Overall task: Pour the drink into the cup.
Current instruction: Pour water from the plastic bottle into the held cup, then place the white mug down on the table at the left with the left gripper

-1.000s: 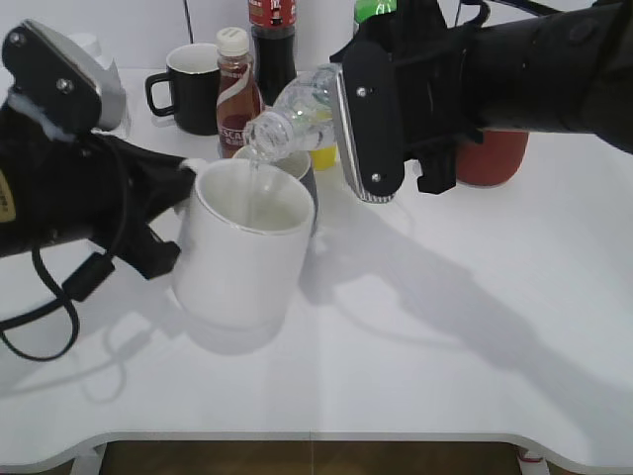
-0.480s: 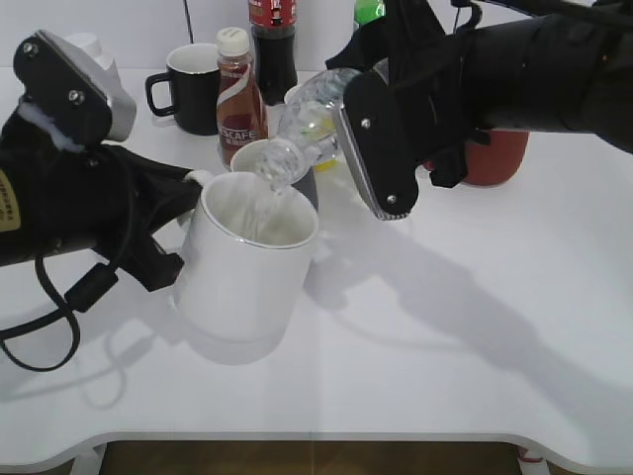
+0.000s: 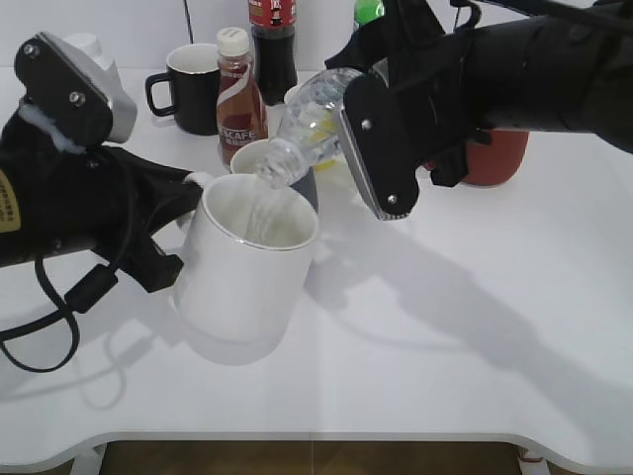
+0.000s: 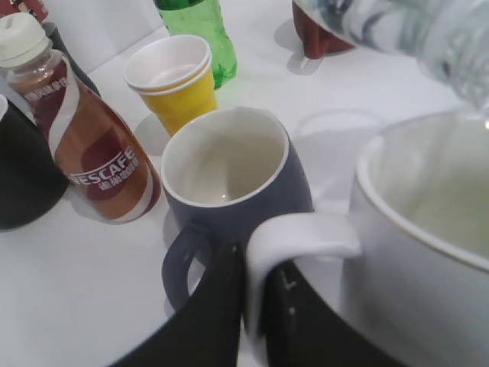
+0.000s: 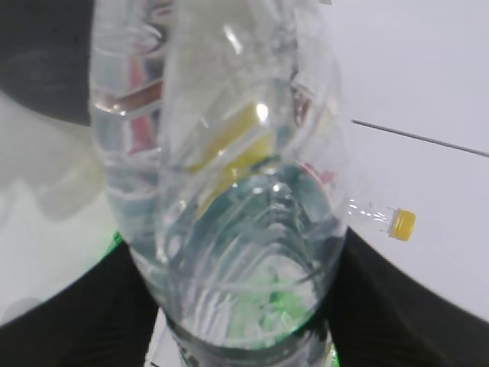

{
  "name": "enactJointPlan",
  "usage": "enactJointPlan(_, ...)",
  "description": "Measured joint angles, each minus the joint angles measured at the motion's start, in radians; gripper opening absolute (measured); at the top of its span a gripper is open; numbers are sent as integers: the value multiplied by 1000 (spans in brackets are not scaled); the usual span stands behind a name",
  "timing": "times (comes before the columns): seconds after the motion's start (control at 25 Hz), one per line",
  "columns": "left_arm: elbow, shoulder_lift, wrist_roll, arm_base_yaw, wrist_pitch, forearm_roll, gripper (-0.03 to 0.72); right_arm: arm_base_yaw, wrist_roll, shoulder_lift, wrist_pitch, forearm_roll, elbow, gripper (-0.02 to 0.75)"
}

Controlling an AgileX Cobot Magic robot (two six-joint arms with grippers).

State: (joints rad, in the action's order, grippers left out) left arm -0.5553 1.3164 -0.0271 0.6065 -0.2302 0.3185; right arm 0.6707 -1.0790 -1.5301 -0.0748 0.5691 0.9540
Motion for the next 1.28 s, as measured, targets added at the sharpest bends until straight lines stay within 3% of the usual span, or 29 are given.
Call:
enactJointPlan(0.36, 0, 0, 0, -29, -82, -5, 43, 0, 78, 0, 1, -487, 1, 449)
enactJointPlan(0.6, 0, 0, 0, -122, -206, -45, 43, -3, 425, 0, -7, -653, -3, 449)
enactJointPlan(0.76, 0, 10, 0, -206, -289, -84, 43, -39, 687, 0, -124, -676, -46, 449)
enactJointPlan(0.88, 0, 42, 0, -296, -356, -123, 43, -97, 852, 0, -205, -657, -104, 449)
enactJointPlan(0.96, 0, 78, 0, -359, -416, -133, 43, -148, 996, 0, -262, -577, -157, 449)
enactJointPlan(1.16, 0, 214, 0, -459, -555, -146, 43, -334, 1462, -14, -513, -131, -274, 449)
enactJointPlan(1.28, 0, 301, 0, -477, -635, -146, 43, -397, 1526, -40, -559, -32, -292, 449)
